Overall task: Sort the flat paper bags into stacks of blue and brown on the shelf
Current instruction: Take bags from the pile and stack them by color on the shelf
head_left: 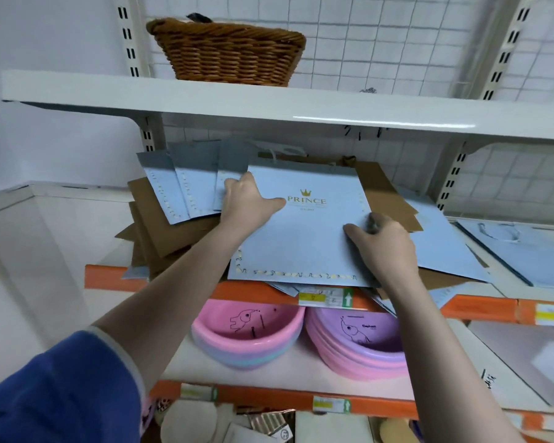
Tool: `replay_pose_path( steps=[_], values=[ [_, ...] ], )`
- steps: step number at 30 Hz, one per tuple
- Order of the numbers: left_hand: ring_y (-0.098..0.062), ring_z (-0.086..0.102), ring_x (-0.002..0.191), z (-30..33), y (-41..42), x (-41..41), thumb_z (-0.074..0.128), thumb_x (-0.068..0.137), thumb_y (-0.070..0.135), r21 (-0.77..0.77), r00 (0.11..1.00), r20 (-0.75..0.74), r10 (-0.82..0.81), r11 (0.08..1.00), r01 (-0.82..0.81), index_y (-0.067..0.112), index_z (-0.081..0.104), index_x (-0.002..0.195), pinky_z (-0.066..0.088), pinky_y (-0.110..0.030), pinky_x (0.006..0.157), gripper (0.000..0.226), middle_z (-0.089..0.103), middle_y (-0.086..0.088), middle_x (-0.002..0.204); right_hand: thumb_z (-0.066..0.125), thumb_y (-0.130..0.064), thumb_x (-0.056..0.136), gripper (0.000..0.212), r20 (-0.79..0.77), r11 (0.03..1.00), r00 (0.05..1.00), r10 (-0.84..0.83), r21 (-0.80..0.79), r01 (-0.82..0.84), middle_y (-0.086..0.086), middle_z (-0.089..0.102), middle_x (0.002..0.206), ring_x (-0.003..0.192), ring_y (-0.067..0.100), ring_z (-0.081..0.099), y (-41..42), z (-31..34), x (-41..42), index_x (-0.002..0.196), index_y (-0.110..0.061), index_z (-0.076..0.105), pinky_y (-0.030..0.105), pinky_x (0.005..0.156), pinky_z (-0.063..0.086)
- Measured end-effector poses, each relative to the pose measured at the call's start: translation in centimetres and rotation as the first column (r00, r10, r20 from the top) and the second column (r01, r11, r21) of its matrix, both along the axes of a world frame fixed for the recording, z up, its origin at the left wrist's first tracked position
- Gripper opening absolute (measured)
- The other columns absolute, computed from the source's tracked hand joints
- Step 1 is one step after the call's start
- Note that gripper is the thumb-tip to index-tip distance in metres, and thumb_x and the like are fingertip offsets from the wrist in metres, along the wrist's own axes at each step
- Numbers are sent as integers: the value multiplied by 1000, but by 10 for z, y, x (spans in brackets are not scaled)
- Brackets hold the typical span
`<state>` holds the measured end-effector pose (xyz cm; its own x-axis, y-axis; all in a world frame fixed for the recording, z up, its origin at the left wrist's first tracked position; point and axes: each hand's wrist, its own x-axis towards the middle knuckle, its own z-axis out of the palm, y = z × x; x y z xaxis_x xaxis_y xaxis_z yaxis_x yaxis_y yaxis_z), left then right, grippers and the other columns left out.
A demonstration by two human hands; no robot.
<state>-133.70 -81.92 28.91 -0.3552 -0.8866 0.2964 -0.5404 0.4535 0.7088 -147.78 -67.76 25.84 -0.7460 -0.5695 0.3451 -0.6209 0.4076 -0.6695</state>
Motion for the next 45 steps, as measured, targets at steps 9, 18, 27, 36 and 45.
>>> replay_pose_path(
  steps=[9,18,27,36,45],
  values=[
    [-24,45,87,7,83,-78,64,83,44,-71,990,123,-69,994,78,7,46,124,39,-31,69,58,37,-13,126,51,-40,88,38,-43,984,987,-156,86,159,15,56,110,99,35,54,91,1,-58,107,-7,54,36,75,38],
    [-32,47,110,-15,230,-232,62,85,42,14,976,126,-178,984,177,6,47,117,42,-34,79,51,36,-12,123,50,-34,91,37,-100,950,961,-259,154,272,17,50,111,103,37,52,248,-9,-178,111,-2,52,38,81,38],
    [-33,46,113,-29,345,-371,61,86,40,10,954,146,-260,965,261,4,45,121,40,-33,82,53,35,-14,126,49,-34,92,37,-96,909,938,-333,231,347,18,51,114,106,37,51,369,-22,-299,111,-2,52,38,83,38],
    [-30,44,114,-56,382,-490,58,88,37,50,923,166,-347,938,343,5,43,117,35,-31,78,46,32,-13,129,50,-35,90,40,-25,872,908,-419,269,409,18,50,121,111,36,49,405,-47,-410,114,-3,53,38,86,39],
    [-34,43,114,-75,380,-625,57,88,35,159,891,145,-430,899,408,2,44,117,38,-33,83,46,36,-16,127,49,-35,92,43,-87,823,895,-438,362,438,21,51,119,109,39,51,405,-45,-542,119,-3,53,38,88,40]
  ],
)
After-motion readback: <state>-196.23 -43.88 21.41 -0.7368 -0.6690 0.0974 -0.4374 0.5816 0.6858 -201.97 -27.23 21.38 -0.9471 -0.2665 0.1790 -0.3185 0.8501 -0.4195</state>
